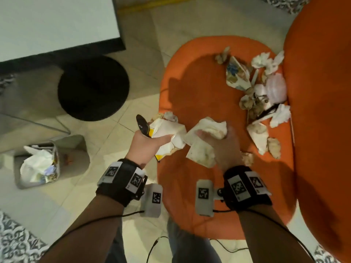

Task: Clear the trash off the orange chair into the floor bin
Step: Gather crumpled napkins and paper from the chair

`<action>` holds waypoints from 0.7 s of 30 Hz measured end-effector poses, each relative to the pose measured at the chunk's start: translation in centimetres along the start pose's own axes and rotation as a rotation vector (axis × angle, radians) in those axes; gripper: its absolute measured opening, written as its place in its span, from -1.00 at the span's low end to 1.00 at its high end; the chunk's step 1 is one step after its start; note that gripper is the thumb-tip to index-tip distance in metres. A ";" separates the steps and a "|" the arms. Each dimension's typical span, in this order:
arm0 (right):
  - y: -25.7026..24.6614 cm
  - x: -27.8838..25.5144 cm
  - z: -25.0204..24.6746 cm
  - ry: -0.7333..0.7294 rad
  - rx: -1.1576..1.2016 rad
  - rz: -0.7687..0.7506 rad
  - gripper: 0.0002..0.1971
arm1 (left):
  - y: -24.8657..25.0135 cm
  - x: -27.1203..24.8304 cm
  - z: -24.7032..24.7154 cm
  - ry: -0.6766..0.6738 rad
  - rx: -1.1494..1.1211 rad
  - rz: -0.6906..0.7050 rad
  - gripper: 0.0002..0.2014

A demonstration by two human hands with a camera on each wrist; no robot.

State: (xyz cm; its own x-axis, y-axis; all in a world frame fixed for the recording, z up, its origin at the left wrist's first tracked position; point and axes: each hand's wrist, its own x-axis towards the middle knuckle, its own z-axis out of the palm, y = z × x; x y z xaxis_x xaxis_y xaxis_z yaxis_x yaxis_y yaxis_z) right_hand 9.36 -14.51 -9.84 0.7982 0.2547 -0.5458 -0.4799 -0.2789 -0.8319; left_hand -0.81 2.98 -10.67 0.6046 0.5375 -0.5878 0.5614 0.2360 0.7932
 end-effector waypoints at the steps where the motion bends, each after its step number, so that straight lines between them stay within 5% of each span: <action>1: 0.2 -0.1 1.8 -0.029 -0.013 0.009 -0.43 | -0.7 0.0 -1.7 0.011 -0.010 -0.003 -0.48; 6: 0.6 -1.4 14.1 -0.191 -0.082 0.062 -0.37 | -3.6 -1.1 -12.4 0.167 -0.118 -0.084 -0.69; 13: 4.2 -5.7 35.1 -0.415 -0.210 0.061 -0.42 | -11.9 -1.5 -32.4 0.370 -0.241 -0.175 -0.49; 16: 6.8 -6.8 43.6 -0.472 -0.283 0.072 -0.45 | -16.2 -1.2 -40.7 0.460 -0.268 -0.218 -0.68; 19: 9.4 -6.9 50.9 -0.498 -0.343 0.092 -0.40 | -20.2 0.5 -47.0 0.564 -0.196 -0.255 -0.38; 21: 11.4 -6.5 55.3 -0.503 -0.417 0.091 -0.38 | -22.8 2.5 -50.3 0.619 -0.161 -0.320 -0.39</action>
State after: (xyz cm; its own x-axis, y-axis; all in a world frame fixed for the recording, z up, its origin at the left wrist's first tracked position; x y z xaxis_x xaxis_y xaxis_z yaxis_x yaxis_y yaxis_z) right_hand -21.41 31.87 -21.32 0.4452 0.5867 -0.6765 -0.2754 -0.6292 -0.7268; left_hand -40.53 39.68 -22.19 -0.0340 0.7713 -0.6356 0.5384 0.5499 0.6385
